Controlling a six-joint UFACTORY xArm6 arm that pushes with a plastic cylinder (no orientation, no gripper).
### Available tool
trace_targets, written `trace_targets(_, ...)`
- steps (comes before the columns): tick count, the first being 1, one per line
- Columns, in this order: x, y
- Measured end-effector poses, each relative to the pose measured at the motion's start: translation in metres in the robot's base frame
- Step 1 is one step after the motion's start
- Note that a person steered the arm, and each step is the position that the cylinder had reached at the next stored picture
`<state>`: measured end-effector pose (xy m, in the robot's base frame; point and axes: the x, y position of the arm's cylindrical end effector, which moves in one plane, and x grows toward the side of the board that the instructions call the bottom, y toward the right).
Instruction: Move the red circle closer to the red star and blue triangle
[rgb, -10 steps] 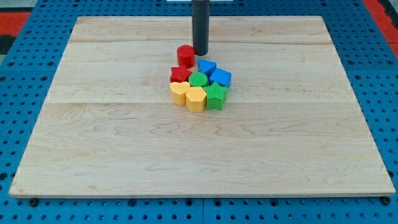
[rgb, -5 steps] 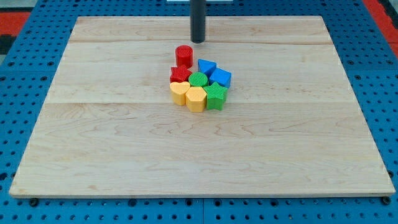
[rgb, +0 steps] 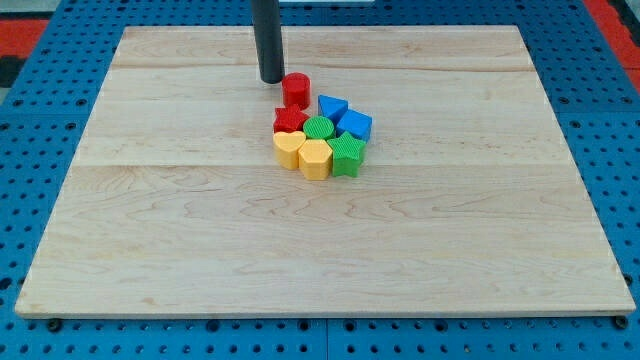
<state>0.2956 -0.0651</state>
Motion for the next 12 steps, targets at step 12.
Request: trace_targets(12,0.030,0.016)
